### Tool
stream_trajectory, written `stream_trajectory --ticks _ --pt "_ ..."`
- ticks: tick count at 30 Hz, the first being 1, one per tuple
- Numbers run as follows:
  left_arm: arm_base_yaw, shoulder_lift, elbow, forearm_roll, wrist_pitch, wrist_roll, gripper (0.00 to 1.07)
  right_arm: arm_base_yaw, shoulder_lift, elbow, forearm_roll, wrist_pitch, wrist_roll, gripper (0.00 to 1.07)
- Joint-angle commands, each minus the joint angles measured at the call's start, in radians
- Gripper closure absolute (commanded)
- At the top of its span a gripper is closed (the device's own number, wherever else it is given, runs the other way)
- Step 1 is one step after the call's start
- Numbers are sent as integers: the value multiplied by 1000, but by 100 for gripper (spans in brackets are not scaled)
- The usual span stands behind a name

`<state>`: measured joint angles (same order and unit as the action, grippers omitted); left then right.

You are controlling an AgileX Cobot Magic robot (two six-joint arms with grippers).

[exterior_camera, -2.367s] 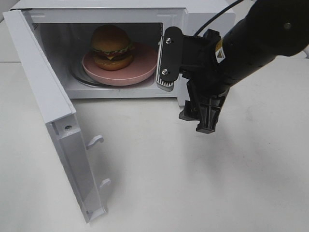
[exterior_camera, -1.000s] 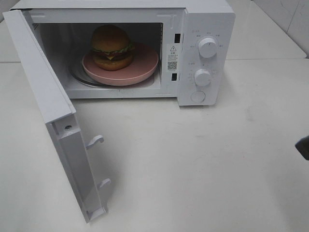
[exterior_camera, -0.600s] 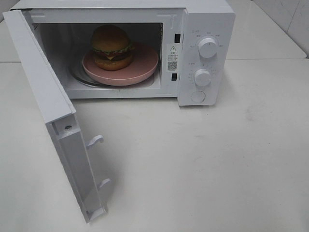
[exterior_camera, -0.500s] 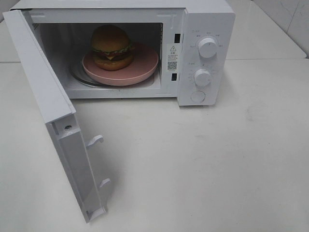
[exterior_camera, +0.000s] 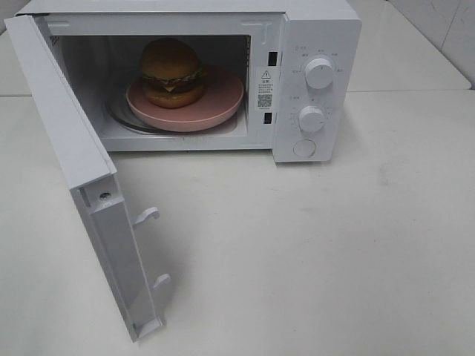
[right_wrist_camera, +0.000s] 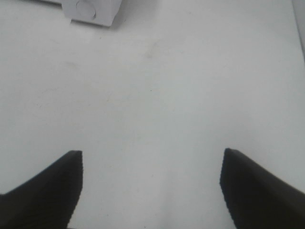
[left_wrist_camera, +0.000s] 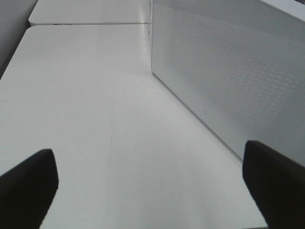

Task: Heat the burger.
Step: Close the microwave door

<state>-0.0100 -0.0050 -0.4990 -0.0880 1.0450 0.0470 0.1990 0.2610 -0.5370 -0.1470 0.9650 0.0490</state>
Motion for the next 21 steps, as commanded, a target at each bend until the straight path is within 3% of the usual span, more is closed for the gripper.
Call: stream_trajectory --ticks 1,12,21 --pt "-3 -22 2 0 -8 -2 6 -44 -64 7 11 -13 -2 31" --pt "-3 -22 2 0 -8 -2 6 -130 -230 31 71 72 3 31" --pt "-3 -21 2 0 -8 -2 6 -130 -292 31 71 71 5 31"
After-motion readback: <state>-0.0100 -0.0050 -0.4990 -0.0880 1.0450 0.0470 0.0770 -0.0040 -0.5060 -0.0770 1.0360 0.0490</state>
